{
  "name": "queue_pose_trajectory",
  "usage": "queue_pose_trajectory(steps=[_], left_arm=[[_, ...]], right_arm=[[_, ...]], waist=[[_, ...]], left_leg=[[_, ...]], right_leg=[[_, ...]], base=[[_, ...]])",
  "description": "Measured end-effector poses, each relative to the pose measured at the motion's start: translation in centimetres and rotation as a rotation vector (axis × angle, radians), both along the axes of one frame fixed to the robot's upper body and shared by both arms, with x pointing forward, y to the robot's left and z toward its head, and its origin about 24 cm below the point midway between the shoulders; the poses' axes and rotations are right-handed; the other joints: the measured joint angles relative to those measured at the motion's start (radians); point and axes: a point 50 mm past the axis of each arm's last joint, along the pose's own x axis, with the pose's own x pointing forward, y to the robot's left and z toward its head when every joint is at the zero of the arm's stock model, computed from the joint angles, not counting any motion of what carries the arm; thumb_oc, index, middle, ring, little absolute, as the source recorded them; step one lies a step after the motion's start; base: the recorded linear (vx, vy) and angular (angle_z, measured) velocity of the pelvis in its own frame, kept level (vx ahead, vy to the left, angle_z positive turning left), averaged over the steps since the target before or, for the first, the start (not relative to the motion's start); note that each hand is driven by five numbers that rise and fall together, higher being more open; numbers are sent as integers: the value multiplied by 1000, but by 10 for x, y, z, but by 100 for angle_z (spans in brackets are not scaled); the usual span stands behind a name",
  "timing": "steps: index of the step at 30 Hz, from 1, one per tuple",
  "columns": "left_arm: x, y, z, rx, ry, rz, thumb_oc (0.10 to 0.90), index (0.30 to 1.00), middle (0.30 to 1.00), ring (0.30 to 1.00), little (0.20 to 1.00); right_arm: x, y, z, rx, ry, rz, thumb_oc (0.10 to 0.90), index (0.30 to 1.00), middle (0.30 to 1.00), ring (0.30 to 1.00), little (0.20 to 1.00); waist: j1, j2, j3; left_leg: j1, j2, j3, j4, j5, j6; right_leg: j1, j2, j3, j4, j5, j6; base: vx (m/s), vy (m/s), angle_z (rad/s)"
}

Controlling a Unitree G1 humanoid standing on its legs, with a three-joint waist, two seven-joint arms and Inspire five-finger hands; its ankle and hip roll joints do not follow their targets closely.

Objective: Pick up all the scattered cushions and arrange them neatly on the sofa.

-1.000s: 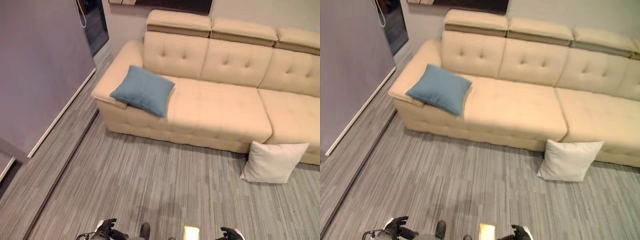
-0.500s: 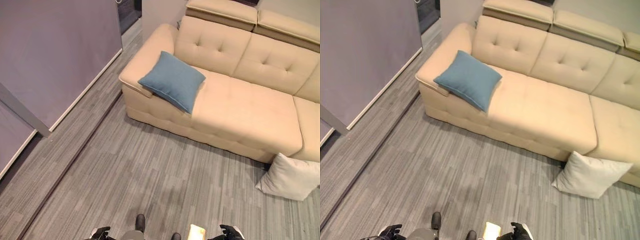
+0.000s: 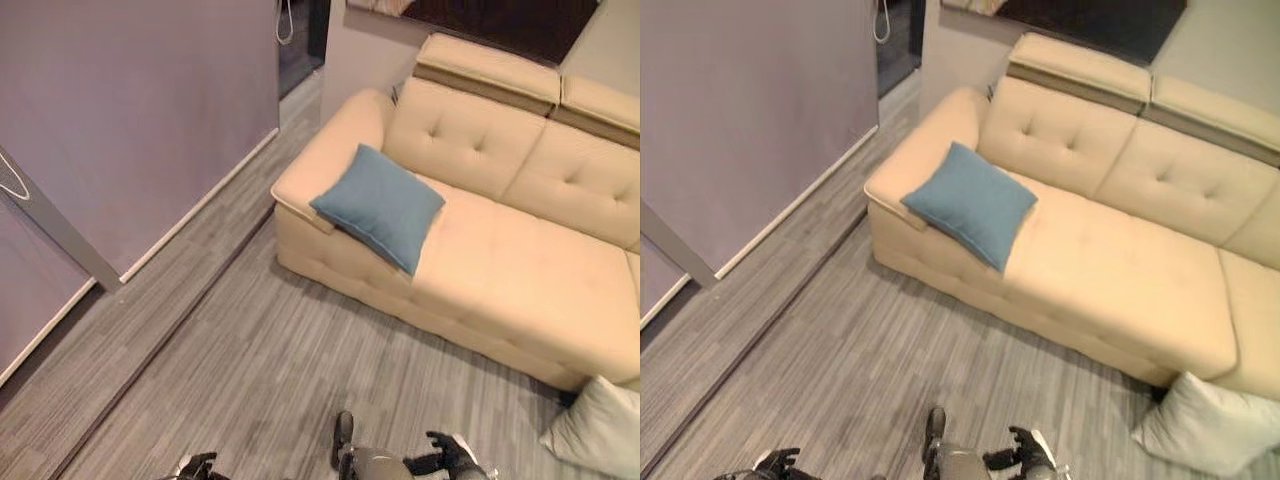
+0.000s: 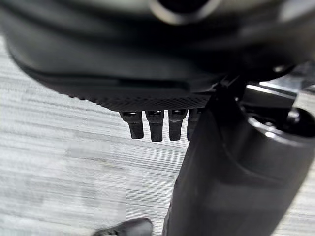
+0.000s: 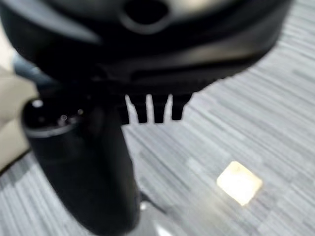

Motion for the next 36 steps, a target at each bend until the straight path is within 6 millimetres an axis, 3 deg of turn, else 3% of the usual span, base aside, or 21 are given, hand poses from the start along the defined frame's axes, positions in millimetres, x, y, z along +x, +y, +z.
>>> queue_pose_trajectory(steps=[2, 3, 4, 6, 7, 9, 11, 13, 15, 18, 19, 20, 21, 22, 24, 26, 27, 30, 32, 34, 36], left_arm=[[-5, -1, -1, -7, 12, 5, 800, 900, 900, 900, 900], [-2, -2, -1, -7, 1, 6, 800, 900, 900, 900, 900], [7, -3, 1, -9, -28, -1, 800, 900, 900, 900, 900], [19, -1, 5, -2, -63, -8, 800, 900, 900, 900, 900], [26, 1, 7, 4, -83, -14, 800, 900, 900, 900, 900], [31, 8, 11, 23, -96, -18, 800, 900, 900, 900, 900], [38, 11, 14, 35, -108, -25, 800, 900, 900, 900, 900], [41, 10, 14, 31, -114, -27, 800, 900, 900, 900, 900], [32, 7, 10, 20, -86, -21, 800, 900, 900, 900, 900], [13, 0, 3, 1, -27, -7, 800, 900, 900, 900, 900], [8, -1, 1, -7, -10, -6, 800, 900, 900, 900, 900], [8, -1, 1, -7, -10, -6, 800, 900, 900, 900, 900], [8, 1, 2, -5, -13, -9, 800, 900, 900, 900, 900], [10, 5, 3, 6, -14, -16, 800, 900, 900, 900, 900], [19, 11, 8, 24, -42, -29, 800, 900, 900, 900, 900], [28, 11, 10, 29, -63, -38, 800, 900, 900, 900, 900], [28, 11, 10, 29, -63, -40, 800, 900, 900, 900, 900], [29, 11, 10, 32, -63, -49, 800, 900, 900, 900, 900], [22, 11, 9, 35, -43, -43, 800, 900, 900, 900, 900], [13, 12, 6, 35, -19, -36, 800, 900, 900, 900, 900], [3, 13, 5, 35, 2, -17, 800, 900, 900, 900, 900]], right_arm=[[-5, 0, -2, 1, 25, -7, 800, 900, 900, 900, 900], [-6, -1, -2, -1, 23, -9, 800, 900, 900, 900, 900], [-4, -4, -1, -10, 18, -10, 800, 900, 900, 900, 900], [6, -7, 3, -19, -7, -4, 800, 900, 900, 900, 900], [11, -5, 3, -16, -17, -1, 800, 900, 900, 900, 900], [17, -2, 5, -15, -36, 25, 800, 900, 900, 900, 900], [22, -2, 6, -18, -41, 29, 800, 900, 900, 900, 900], [17, -3, 4, -25, -20, 23, 800, 900, 900, 900, 900], [11, -5, 3, -31, 5, 16, 800, 900, 900, 900, 900], [0, -5, 0, -31, 33, 13, 800, 900, 900, 900, 900], [-3, -2, -2, -22, 40, 13, 800, 900, 900, 900, 900], [-3, -2, -2, -22, 40, 13, 800, 900, 900, 900, 900], [-2, 1, -2, -6, 24, 9, 800, 900, 900, 900, 900], [2, -2, 1, -10, -9, -12, 800, 900, 900, 900, 900], [3, 0, 1, -11, -10, -2, 800, 900, 900, 900, 900], [8, 1, 2, -11, -27, -15, 800, 900, 900, 900, 900], [14, -1, 4, -20, -45, -8, 800, 900, 900, 900, 900], [18, -1, 5, -26, -44, 13, 800, 900, 900, 900, 900], [21, 0, 6, -30, -48, 26, 800, 900, 900, 900, 900], [24, -1, 7, -32, -61, 27, 800, 900, 900, 900, 900], [15, -1, 4, -32, -33, 20, 800, 900, 900, 900, 900]], waist=[[6, 3, -7], [20, -34, -15], [31, -37, -12], [39, -39, 2], [39, -47, 9], [34, -61, 22], [22, -64, 44], [26, -57, 56], [32, -43, 60], [39, -24, 51], [35, -7, 39], [35, -7, 39], [14, 5, 26], [5, -12, 12], [2, -25, -1], [12, -17, 5], [15, -9, 10], [22, -5, 11], [25, -8, 11], [24, -10, 11], [20, -17, 8]], left_leg=[[-27, 17, 1, 127, -20, -40], [-193, -16, 29, 468, -50, -111], [-295, -15, 51, 641, -44, -127], [-399, 12, 83, 717, -49, -118], [-427, 23, 95, 701, -50, -117], [-440, 49, 115, 505, -44, -115], [-459, 51, 128, 282, 22, -118], [-472, 51, 132, 193, 108, -126], [-479, 51, 136, 130, 148, -120], [-391, 32, 142, 75, 245, -38], [-320, 28, 163, 32, 241, -19], [-320, 28, 163, 32, 241, -19], [-270, 10, 168, 6, 229, 16], [-259, -13, 178, 6, 231, 23], [-247, -37, 181, 12, 212, 50], [-226, -40, 191, 12, 194, 75], [-205, -39, 197, 11, 190, 77], [-159, -36, 206, -7, 166, 51], [-151, -36, 232, -14, 152, 32], [-141, -36, 250, -15, 138, 23], [-102, -33, 248, -15, 110, 9]], right_leg=[[88, 32, -3, -92, -4, -18], [156, 18, 2, -187, 31, -51], [165, 20, 5, -205, 29, -64], [180, 30, 3, -221, 22, -82], [195, 32, 2, -230, 18, -88], [247, 41, 2, -243, -6, -90], [280, 40, -2, -251, -60, -66], [302, 45, 0, -244, -65, -59], [328, 45, 15, -244, -87, -38], [388, 23, 62, -212, -143, 13], [325, -3, 56, -2, -203, 46], [325, -3, 56, -2, -203, 46], [227, -42, 57, 251, -244, 89], [167, -84, 56, 387, -271, 123], [104, -120, 57, 442, -279, 137], [53, -152, 16, 491, -276, 136], [40, -159, -3, 494, -276, 136], [40, -165, -64, 293, -261, 121], [21, -184, -167, 113, -207, 122], [12, -189, -207, 42, -153, 141], [40, -174, -203, 18, -98, 122]], base=[[121, -128, 18], [62, -98, -4], [94, -81, -8], [119, -15, -7], [197, 26, -8], [268, 75, -9], [237, 112, 16], [183, 114, -4], [191, 146, -27], [274, 277, -60], [194, 278, -53], [138, 209, -47], [67, 127, -6], [70, 126, -5], [95, 142, 1], [118, 32, -14], [190, -4, -13], [173, -55, -10], [144, -65, -30], [168, -92, -27], [202, -147, -7]])
